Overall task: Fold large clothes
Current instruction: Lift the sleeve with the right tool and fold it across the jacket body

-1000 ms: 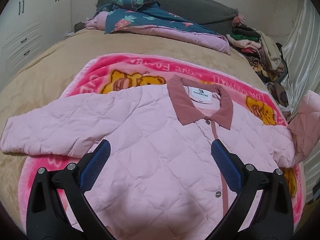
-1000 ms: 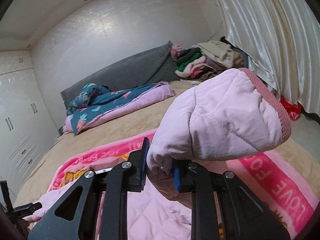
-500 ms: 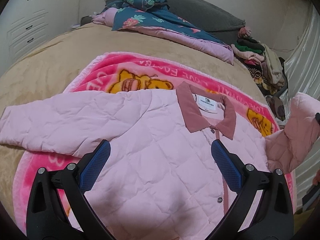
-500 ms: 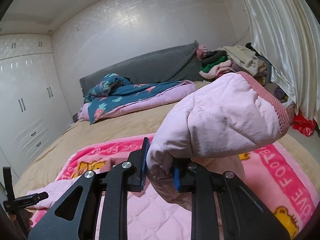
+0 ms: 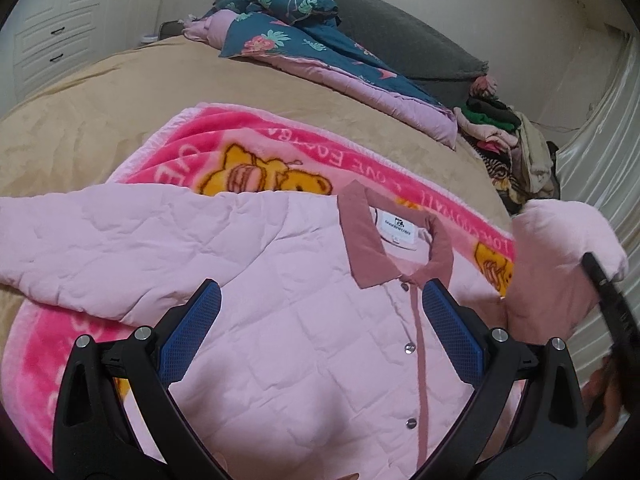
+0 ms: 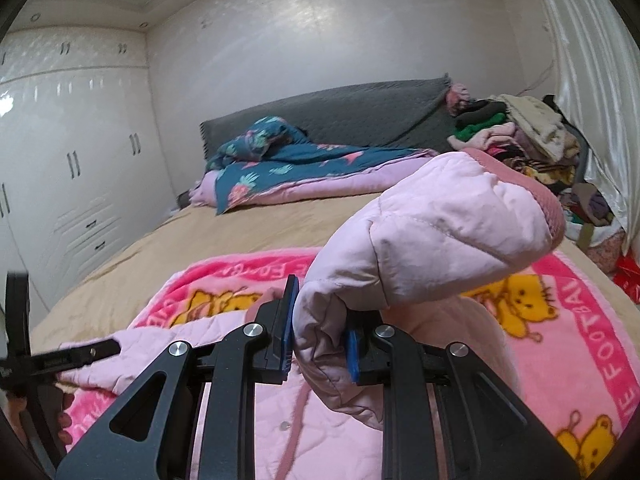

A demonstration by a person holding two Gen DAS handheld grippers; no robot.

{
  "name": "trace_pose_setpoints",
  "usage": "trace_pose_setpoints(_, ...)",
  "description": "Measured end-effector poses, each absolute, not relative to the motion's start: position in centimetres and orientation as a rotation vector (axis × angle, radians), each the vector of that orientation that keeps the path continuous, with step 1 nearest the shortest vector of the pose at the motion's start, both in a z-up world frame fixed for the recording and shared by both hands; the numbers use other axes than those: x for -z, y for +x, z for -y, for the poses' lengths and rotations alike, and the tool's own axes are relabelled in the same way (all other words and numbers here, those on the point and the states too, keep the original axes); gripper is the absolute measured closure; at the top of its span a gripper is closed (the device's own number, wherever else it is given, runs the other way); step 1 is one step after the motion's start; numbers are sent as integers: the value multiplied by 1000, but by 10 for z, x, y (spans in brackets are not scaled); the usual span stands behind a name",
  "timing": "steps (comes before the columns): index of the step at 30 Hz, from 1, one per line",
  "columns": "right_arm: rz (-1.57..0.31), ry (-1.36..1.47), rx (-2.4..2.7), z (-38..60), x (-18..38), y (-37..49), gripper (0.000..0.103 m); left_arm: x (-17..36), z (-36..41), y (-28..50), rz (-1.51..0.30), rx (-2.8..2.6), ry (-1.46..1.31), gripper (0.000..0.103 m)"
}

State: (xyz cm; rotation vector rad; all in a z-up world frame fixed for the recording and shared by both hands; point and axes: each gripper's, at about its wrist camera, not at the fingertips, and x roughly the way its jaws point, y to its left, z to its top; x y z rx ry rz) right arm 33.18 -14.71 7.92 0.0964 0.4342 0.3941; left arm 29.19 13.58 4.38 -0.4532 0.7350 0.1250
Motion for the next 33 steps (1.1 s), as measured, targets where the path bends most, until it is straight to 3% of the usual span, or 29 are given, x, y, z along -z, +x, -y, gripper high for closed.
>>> trace_pose_setpoints(26,-595,-219,-518,32,26,321,83,2,-181,289,-750,-66,-650,8)
trace_pose_setpoints(33,-654,-252,-555,12,45,316,77,5,-184,289,-735,-29,-721,8)
